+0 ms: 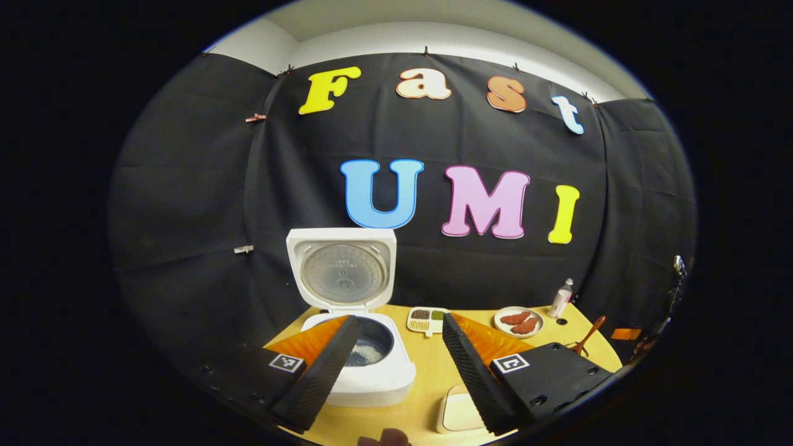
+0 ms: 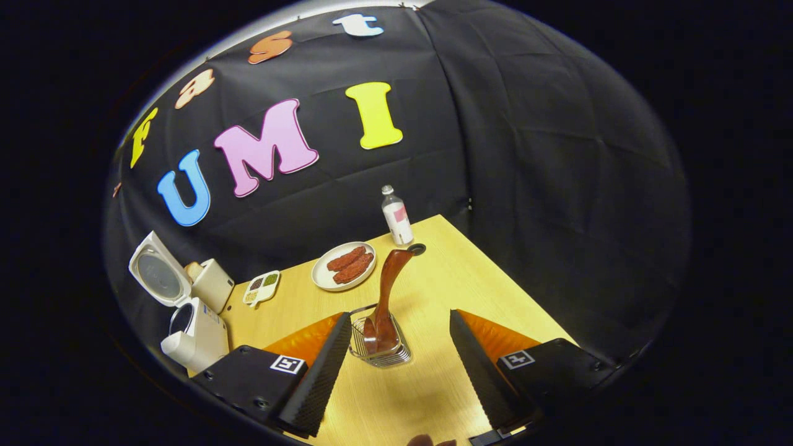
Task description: Close the left gripper, press the button to open the rice cooker; take a wooden spoon from the chopstick holder with the right hand, scoop a spoonful of rice and pour it into the rice cooker, then put the wooden spoon back into the chopstick holder.
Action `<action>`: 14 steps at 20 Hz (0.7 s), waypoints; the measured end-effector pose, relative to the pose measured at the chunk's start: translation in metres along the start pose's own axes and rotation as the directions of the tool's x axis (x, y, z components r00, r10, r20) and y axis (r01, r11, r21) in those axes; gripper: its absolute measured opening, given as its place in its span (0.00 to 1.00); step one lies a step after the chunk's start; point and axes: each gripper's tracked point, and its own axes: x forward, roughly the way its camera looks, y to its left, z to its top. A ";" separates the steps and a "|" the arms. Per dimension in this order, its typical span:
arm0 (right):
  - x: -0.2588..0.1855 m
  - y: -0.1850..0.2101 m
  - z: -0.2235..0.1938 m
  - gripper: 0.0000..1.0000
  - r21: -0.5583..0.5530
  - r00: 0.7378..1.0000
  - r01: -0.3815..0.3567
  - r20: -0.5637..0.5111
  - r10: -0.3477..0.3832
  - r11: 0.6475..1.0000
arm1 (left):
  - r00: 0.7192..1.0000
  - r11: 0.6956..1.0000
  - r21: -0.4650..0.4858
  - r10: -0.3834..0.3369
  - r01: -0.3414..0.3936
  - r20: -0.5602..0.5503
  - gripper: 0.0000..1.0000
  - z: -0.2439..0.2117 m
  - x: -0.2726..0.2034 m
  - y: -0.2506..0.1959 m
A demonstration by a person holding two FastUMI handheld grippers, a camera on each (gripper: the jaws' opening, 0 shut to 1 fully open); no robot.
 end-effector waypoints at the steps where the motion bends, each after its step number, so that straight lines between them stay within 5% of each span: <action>1: -0.009 0.005 0.004 0.98 -0.020 1.000 0.001 0.017 -0.001 1.000 | 1.000 1.000 -0.001 0.007 -0.007 0.015 0.95 0.010 0.007 0.009; 14: -0.090 0.062 0.048 0.98 -0.111 0.980 0.061 0.195 -0.039 0.992 | 0.979 0.999 -0.025 0.042 -0.038 0.200 0.95 0.120 0.137 0.097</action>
